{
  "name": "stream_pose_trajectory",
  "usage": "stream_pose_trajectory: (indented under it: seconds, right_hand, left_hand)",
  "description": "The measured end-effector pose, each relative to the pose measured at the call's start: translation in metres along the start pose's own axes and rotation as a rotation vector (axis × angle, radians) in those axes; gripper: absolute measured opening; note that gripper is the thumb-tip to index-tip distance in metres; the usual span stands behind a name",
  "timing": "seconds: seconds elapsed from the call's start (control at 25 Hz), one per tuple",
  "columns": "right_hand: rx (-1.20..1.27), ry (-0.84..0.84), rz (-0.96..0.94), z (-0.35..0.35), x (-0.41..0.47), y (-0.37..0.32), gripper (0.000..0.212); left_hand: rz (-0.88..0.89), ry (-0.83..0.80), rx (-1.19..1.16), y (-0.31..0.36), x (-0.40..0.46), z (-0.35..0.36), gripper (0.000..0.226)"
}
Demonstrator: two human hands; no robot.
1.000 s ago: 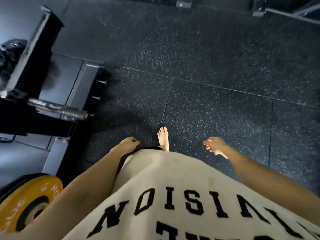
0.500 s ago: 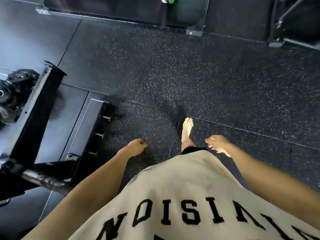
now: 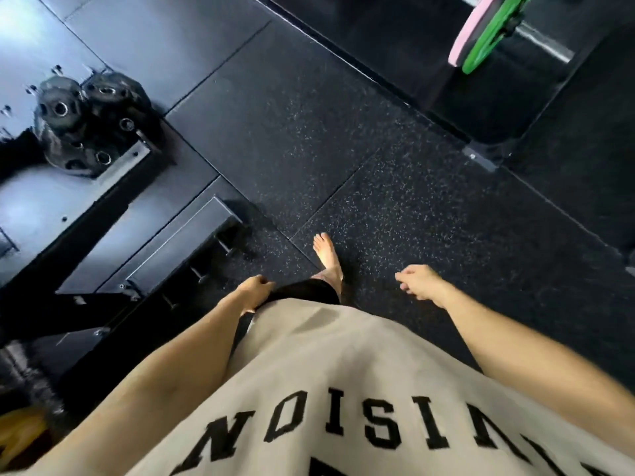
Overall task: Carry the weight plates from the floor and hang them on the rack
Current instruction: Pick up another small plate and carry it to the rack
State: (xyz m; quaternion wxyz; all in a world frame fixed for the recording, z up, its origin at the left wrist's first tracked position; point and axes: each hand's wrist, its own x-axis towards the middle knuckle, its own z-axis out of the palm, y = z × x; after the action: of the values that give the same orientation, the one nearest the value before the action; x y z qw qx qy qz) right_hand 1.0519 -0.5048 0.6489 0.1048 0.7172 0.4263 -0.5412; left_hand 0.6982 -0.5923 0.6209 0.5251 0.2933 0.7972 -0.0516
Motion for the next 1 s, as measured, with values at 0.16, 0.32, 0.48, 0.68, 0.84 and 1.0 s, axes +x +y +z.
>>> stream_pose_trajectory:
  seconds: [0.16,0.32,0.48,0.68,0.84,1.0]
  right_hand:
    - [-0.188,-0.021,-0.047,-0.044,0.071,-0.105,0.015]
    - [-0.321,-0.024,-0.090,-0.086,0.123,-0.254,0.017]
    - [-0.421,-0.025,-0.230,-0.099,0.176,-0.404,0.019]
    - [-0.697,-0.111,-0.382,-0.081,0.242,-0.594,0.015]
    - [-0.883,-0.215,-0.422,-0.050,0.289,-0.735,0.020]
    - [-1.023,-0.297,-0.549,-0.002,0.299,-0.889,0.022]
  left_hand:
    - [0.027,-0.085,-0.010,0.064,0.063,-0.056,0.029]
    - [0.024,-0.040,-0.113,0.131,0.114,-0.166,0.031]
    - [0.010,0.052,-0.295,0.169,0.155,-0.262,0.017]
    - [-0.083,0.059,-0.468,0.187,0.210,-0.356,0.016]
    - [-0.174,0.074,-0.496,0.190,0.256,-0.437,0.024]
    - [-0.263,0.250,-0.758,0.187,0.279,-0.523,0.025]
